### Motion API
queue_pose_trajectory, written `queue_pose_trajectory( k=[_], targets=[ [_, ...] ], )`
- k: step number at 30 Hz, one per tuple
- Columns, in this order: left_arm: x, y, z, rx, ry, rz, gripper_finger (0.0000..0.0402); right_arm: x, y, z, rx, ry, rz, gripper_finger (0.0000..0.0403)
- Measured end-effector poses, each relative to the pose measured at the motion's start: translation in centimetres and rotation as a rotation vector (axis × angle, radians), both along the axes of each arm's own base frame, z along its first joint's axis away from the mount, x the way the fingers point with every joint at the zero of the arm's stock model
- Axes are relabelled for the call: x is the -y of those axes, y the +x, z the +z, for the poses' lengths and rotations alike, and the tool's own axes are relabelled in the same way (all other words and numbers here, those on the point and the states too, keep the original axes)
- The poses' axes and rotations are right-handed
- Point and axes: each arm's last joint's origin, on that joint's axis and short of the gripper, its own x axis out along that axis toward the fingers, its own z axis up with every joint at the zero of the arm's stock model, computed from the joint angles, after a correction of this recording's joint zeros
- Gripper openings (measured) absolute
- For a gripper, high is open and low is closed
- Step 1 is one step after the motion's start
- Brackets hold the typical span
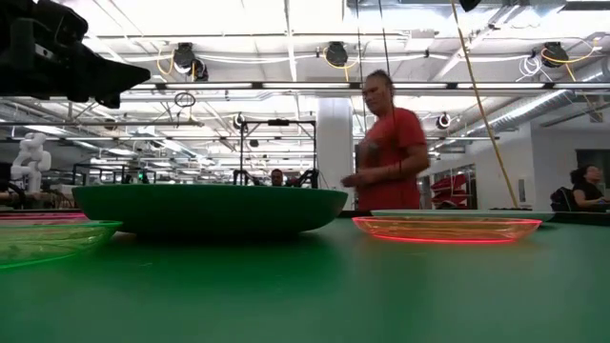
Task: Stack plastic plates
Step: Stack the green plate on the blue plate
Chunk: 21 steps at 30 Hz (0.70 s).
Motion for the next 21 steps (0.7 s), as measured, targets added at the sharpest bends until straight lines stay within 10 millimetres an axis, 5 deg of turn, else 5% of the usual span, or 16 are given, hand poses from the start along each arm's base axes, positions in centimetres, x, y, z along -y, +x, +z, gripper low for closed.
queue_pose_trajectory(
  k=[11,21],
  targets=[
    [0.0,-0.1,0.4,0.017,0.000,0.001,0.0008,-0.3,2.2,-1.6,-0.120,0.008,0.013,0.0004],
    [-0.1,-1.7,5.8,-0.059,-0.118,0.047,0.0008,-1.2,4.7,-2.9,-0.179,0.040,0.040,0.0004]
  ],
)
